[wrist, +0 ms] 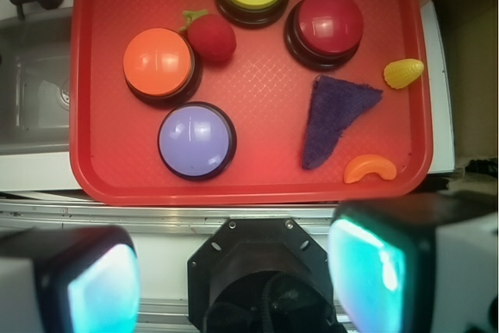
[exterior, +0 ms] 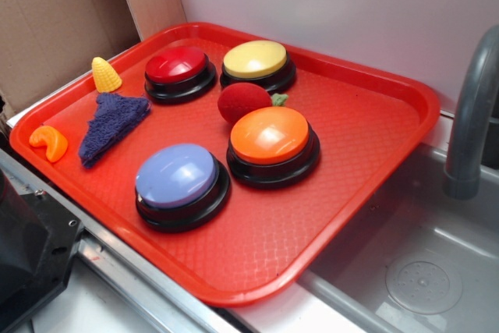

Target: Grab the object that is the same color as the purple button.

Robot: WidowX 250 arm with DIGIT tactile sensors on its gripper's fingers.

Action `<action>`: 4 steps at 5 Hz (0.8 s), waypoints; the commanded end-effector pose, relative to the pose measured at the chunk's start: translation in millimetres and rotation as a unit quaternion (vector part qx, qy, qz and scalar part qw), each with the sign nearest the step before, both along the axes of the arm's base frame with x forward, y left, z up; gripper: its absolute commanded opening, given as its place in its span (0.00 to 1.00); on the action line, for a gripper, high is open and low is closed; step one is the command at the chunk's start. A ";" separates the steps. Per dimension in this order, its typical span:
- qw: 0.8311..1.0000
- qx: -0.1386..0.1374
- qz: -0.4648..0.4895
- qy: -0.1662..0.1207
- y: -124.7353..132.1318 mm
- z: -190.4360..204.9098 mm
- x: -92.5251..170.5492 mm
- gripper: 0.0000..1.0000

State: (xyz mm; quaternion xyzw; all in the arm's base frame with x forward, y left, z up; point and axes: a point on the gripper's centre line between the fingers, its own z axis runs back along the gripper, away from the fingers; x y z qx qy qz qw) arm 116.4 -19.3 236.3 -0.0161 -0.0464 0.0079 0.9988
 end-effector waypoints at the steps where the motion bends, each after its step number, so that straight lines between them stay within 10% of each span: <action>1: 1.000 0.000 0.000 0.000 0.0 0.0 0.0 1.00; 4: 0.990 0.010 0.121 -0.067 39.9 -57.7 16.5 1.00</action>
